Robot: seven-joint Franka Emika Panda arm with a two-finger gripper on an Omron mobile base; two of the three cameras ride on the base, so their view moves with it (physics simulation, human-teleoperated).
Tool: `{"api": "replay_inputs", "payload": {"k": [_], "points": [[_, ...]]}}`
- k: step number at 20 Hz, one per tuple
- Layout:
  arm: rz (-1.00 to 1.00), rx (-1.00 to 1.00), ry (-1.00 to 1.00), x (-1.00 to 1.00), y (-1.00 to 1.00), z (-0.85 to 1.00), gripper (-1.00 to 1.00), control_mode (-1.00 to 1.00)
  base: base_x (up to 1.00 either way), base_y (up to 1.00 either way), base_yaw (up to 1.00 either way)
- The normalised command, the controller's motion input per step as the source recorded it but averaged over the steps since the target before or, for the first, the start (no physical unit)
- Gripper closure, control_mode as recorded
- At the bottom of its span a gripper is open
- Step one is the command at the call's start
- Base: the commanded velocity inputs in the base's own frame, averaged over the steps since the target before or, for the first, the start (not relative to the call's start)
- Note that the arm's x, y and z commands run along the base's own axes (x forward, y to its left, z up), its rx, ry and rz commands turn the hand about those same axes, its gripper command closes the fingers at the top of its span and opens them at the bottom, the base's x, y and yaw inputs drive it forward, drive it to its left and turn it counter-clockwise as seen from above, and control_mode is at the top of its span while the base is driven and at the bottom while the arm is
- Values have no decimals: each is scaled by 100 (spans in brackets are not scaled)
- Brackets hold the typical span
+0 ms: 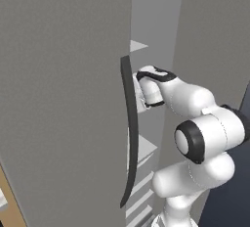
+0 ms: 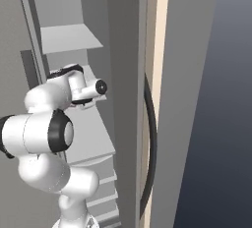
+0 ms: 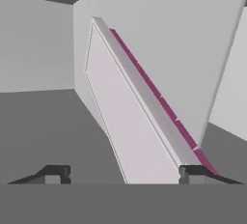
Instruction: The ice cube tray has been filled with water. Take the tray and place it in the freezer to make ice. Close the freezer door after placing the tray.
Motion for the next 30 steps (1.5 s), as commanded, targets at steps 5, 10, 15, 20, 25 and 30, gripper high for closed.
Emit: {"api": "replay_inputs", "payload": {"k": [5, 10, 15, 20, 25, 30], "points": [[0, 0, 0, -87, -29, 0, -100, -100, 0, 0, 0], [0, 0, -1, -100, -40, 4, -100, -100, 0, 0, 0], [0, 0, -2, -98, -22, 68, -100, -100, 0, 0, 0], [0, 0, 0, -91, -22, 98, -100, -100, 0, 0, 0], [-1, 0, 6, -73, -7, 88, -100, -100, 0, 0, 0], [-3, 0, 18, -74, -30, 53, -100, -100, 0, 0, 0]]}}
